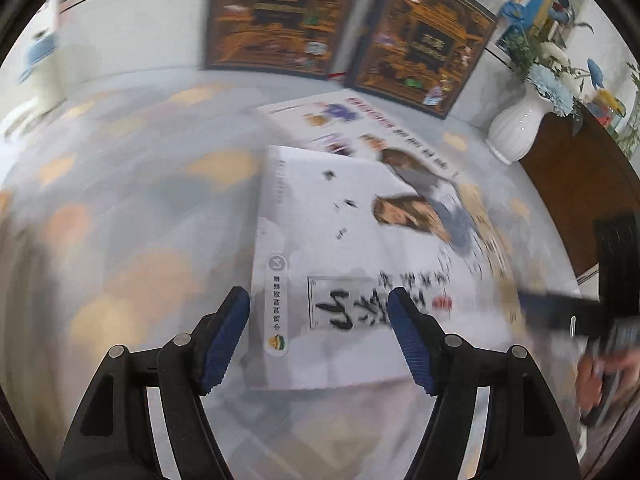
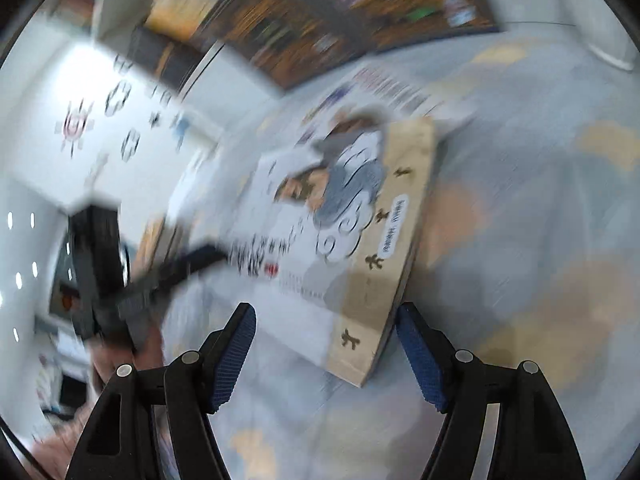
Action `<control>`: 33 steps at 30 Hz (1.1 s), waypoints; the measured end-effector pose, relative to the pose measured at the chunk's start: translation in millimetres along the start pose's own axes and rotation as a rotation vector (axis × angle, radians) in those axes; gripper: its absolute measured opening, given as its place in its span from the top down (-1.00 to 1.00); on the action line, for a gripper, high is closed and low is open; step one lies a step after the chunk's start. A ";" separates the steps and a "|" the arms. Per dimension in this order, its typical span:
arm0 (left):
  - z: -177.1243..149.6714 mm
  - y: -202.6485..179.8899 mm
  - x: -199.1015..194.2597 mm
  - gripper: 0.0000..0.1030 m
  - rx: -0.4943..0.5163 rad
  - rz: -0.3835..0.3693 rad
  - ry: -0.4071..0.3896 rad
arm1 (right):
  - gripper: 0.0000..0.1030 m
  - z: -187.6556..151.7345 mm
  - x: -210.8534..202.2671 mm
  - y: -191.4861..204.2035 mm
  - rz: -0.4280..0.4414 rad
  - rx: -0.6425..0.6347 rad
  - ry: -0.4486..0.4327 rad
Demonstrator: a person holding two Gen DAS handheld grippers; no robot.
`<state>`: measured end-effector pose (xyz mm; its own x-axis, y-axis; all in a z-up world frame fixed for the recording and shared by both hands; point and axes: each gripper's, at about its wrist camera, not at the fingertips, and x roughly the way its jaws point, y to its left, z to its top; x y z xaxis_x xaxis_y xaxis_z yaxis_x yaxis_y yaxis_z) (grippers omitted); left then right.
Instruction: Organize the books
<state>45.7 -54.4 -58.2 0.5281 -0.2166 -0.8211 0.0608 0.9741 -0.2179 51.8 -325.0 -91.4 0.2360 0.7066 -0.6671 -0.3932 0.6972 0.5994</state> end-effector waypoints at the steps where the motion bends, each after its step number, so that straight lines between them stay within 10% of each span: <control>1: -5.9 10.0 -8.2 -0.34 -0.006 0.019 0.004 | -0.41 -18.4 6.3 20.9 0.011 -0.046 0.022; 6: -44.6 58.0 -52.2 -0.34 -0.040 0.006 0.039 | -0.28 -46.7 16.3 82.2 -0.029 -0.209 0.072; 13: -81.7 52.6 -102.2 -0.34 0.055 -0.069 0.012 | -0.28 36.0 50.2 78.5 -0.101 -0.200 -0.022; 20: -99.8 51.3 -68.6 -0.27 -0.007 -0.173 0.112 | -0.31 66.3 100.0 78.9 -0.081 -0.221 0.098; 33: -104.9 61.3 -76.1 0.05 0.002 -0.124 0.046 | -0.30 -118.8 34.5 103.5 0.239 -0.193 0.248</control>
<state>-79.6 14.9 -64.4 0.4768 -0.3386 -0.8112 0.1252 0.9396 -0.3186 -86.3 -242.8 -104.9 -0.0948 0.7795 -0.6192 -0.5762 0.4642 0.6726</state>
